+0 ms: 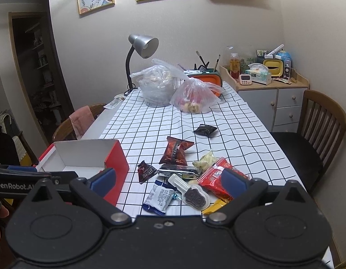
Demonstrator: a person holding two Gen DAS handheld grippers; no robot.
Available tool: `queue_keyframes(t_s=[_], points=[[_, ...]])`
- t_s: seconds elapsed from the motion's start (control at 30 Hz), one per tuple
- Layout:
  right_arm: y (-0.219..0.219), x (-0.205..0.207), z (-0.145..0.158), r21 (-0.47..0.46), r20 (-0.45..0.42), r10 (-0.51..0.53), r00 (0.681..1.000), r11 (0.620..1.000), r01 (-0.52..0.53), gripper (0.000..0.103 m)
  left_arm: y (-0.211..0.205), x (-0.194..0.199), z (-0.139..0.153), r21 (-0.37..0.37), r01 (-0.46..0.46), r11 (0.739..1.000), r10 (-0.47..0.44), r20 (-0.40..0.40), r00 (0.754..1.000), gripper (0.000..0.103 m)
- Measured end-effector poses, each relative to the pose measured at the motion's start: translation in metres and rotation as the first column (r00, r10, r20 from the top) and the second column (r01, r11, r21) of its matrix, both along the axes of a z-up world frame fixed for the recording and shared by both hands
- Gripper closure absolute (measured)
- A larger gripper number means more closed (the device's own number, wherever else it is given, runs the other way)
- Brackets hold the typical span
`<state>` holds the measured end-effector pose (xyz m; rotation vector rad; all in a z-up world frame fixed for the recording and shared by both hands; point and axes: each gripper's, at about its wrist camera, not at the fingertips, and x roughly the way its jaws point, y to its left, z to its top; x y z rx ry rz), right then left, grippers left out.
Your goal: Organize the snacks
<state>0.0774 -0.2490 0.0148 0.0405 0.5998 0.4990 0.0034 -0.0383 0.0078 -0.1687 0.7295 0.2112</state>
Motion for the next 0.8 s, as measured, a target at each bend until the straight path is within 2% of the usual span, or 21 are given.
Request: queue_keyframes(t_s=[0.53, 0.8], points=[[-0.003, 0.010, -0.007, -0.012, -0.001, 0.041, 0.999, 0.999, -0.041, 0.003, -0.010, 0.013, -0.005, 0.001, 0.009, 1.000, -0.009, -0.022, 1.000, 0.002], [-0.014, 0.032, -0.036, -0.073, -0.053, 0.074, 0.996, 0.994, -0.078, 0.003, -0.015, 0.035, -0.023, -0.017, 0.025, 1.000, -0.026, -0.082, 0.996, 0.002]])
